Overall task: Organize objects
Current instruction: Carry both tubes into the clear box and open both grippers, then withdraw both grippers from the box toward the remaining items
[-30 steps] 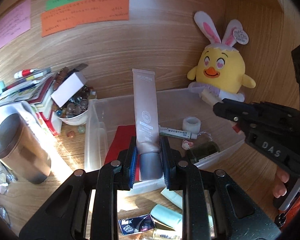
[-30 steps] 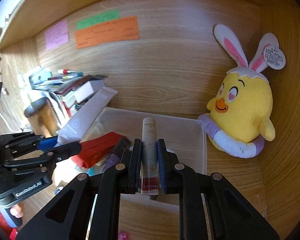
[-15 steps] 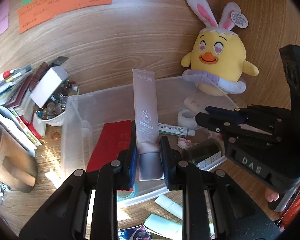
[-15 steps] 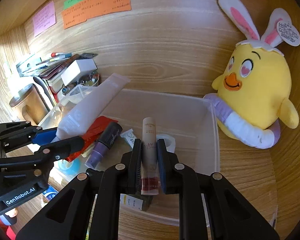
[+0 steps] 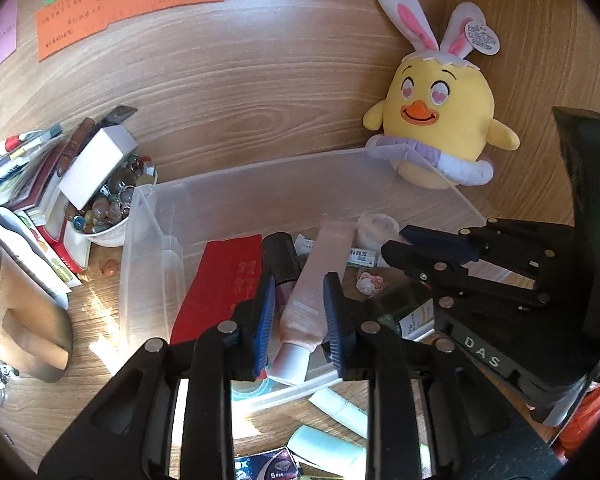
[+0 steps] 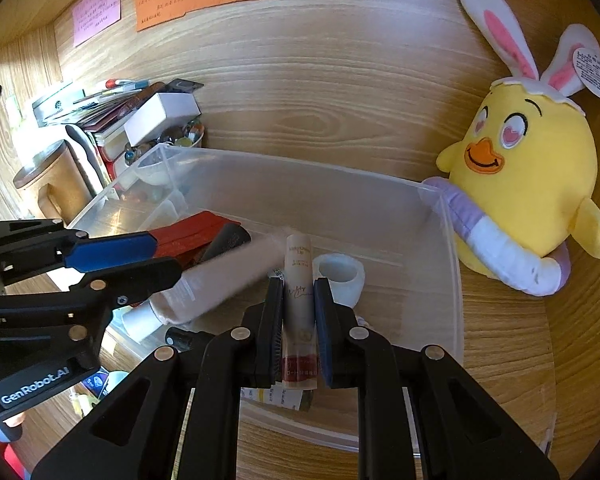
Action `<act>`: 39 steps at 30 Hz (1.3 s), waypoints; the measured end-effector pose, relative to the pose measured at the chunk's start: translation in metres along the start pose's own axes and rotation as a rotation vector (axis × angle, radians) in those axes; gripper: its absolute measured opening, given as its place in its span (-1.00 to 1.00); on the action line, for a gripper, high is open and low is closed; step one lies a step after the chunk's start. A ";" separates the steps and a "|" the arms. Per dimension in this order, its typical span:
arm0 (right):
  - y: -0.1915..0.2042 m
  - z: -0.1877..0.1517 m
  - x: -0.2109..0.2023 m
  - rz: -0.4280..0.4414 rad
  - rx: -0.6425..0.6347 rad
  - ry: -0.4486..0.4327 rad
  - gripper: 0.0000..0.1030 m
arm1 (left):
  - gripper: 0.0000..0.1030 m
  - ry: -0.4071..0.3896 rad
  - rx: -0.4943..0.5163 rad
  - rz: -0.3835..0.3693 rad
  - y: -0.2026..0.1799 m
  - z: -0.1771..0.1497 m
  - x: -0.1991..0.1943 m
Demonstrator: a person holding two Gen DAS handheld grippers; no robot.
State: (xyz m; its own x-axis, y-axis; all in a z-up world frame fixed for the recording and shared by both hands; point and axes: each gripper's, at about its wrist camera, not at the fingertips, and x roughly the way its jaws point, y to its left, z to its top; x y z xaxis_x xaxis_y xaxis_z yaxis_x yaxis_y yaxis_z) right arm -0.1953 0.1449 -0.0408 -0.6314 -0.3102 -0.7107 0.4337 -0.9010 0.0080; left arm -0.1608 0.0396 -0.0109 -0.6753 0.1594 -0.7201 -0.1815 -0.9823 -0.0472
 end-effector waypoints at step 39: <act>0.030 -0.047 -0.064 0.105 -0.091 -0.011 0.07 | 0.58 -0.046 -0.029 0.052 0.001 -0.087 -0.064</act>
State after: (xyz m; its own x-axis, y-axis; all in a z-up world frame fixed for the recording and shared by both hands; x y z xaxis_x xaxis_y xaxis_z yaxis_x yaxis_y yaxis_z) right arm -0.1116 0.1518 -0.0286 -0.5861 -0.4050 -0.7018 0.5541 -0.8323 0.0175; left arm -0.0559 0.0202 -0.0248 -0.7157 0.1115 -0.6894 -0.1250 -0.9917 -0.0306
